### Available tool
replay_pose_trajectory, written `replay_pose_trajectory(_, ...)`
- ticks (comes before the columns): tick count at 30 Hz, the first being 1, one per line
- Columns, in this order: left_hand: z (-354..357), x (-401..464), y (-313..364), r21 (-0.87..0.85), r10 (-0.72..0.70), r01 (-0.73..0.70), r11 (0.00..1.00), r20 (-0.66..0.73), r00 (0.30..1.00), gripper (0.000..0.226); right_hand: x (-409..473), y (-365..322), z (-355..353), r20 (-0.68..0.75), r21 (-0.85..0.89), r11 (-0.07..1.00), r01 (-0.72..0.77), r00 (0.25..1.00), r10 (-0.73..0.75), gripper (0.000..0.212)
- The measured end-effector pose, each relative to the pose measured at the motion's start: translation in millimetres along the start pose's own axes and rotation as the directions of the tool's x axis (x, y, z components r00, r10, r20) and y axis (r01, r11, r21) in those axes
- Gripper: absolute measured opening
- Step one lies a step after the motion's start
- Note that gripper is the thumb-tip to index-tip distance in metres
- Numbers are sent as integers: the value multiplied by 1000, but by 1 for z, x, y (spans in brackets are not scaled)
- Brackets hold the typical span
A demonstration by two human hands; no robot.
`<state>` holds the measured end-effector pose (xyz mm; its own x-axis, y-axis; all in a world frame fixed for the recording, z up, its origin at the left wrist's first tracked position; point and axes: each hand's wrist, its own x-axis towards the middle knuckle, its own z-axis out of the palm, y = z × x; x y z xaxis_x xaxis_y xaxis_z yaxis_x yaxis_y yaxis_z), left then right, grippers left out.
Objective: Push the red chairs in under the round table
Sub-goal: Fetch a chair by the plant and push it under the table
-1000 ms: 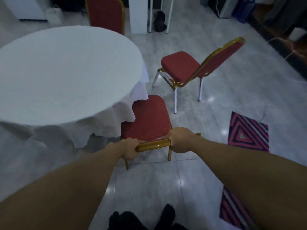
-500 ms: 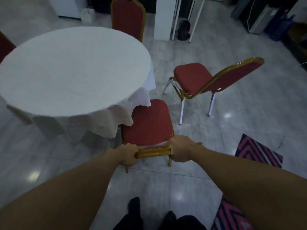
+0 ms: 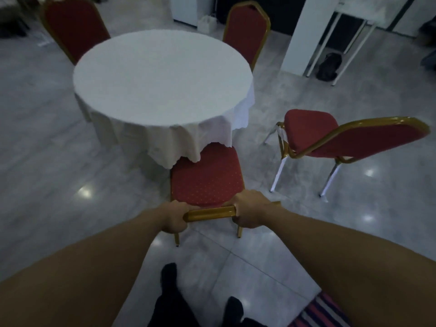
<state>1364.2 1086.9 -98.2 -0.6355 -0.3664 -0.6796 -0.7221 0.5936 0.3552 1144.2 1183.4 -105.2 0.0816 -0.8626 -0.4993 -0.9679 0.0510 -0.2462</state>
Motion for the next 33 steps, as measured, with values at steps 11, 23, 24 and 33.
replay_pose_trajectory(11, 47, -30, 2, -179, -87, 78, 981, -39, 995, 65, -7, -10, 16, 9, -50, 986, 158, 988, -157, 23)
replay_pose_trajectory(23, -13, 7, -40, -176, -74, 63, 982, -56, 996, 66, 65, -4, -25, 0, -40, 990, 133, 991, -134, 11)
replay_pose_trajectory(24, -22, 12, -46, -176, -73, 62, 982, -58, 996, 64, 75, -4, -31, 3, -38, 991, 127, 992, -127, 11)
replay_pose_trajectory(33, -89, 43, -103, -144, -60, 48, 988, -78, 995, 63, 150, -20, -77, 3, -40, 994, 102, 995, -102, 23)
